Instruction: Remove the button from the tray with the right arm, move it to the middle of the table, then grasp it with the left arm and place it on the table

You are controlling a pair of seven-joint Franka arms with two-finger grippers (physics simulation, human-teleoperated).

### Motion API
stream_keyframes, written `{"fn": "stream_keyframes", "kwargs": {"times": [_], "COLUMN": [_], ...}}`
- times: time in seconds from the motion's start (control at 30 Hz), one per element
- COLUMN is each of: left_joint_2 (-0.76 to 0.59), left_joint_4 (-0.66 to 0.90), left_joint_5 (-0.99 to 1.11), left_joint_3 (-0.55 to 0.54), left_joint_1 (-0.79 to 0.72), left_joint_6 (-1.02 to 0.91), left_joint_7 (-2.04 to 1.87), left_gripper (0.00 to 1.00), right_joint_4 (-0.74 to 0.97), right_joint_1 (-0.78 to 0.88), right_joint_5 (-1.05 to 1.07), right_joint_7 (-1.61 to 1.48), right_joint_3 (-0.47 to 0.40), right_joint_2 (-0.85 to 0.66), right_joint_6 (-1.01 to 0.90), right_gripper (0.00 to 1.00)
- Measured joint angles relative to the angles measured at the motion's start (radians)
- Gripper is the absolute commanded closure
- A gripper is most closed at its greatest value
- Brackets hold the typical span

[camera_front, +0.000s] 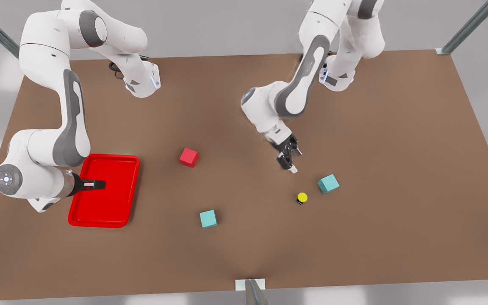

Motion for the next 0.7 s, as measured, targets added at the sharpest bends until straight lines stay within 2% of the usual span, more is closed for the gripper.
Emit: {"fn": "stream_keyframes", "kwargs": {"times": [0.03, 0.07, 0.13, 0.17, 0.2, 0.23, 0.27, 0.4, 0.7], "left_joint_2": [-0.080, -0.092, -0.124, -0.193, -0.286, -0.336, -0.364, -0.381, -0.377], "left_joint_4": [0.109, 0.232, 0.331, 0.279, 0.171, 0.113, 0.081, 0.040, 0.035], "left_joint_5": [-0.129, -0.254, -0.479, -0.552, -0.598, -0.631, -0.657, -0.708, -0.716], "left_joint_3": [0.000, 0.001, -0.027, -0.263, -0.442, -0.526, -0.569, -0.616, -0.635], "left_joint_1": [0.139, 0.301, 0.597, 0.900, 1.158, 1.324, 1.380, 1.159, 1.179], "left_joint_6": [-0.061, -0.137, -0.258, -0.288, -0.294, -0.301, -0.307, -0.326, -0.341], "left_joint_7": [0.104, 0.221, 0.453, 0.562, 0.668, 0.768, 0.864, 1.196, 1.722], "left_gripper": [0.00, 0.00, 0.00, 0.00, 0.00, 0.00, 0.00, 0.00, 0.00], "right_joint_4": [-0.001, -0.001, 0.000, 0.000, 0.000, 0.000, 0.000, 0.005, -0.001], "right_joint_1": [0.000, 0.000, 0.000, 0.000, 0.000, 0.000, 0.000, 0.000, -0.001], "right_joint_5": [0.000, 0.000, 0.000, 0.000, 0.000, 0.000, 0.000, 0.000, 0.000], "right_joint_7": [0.000, 0.000, 0.000, 0.000, 0.000, 0.000, 0.000, 0.000, 0.000], "right_joint_3": [0.000, 0.000, 0.000, 0.000, 0.000, 0.000, 0.000, -0.001, 0.000], "right_joint_2": [0.000, 0.002, 0.003, 0.004, 0.004, 0.004, 0.004, 0.004, 0.007], "right_joint_6": [0.001, 0.001, 0.002, 0.002, 0.002, 0.002, 0.002, 0.001, 0.002], "right_gripper": [0.00, 0.00, 0.00, 0.00, 0.00, 0.00, 0.00, 0.00, 0.00]}}
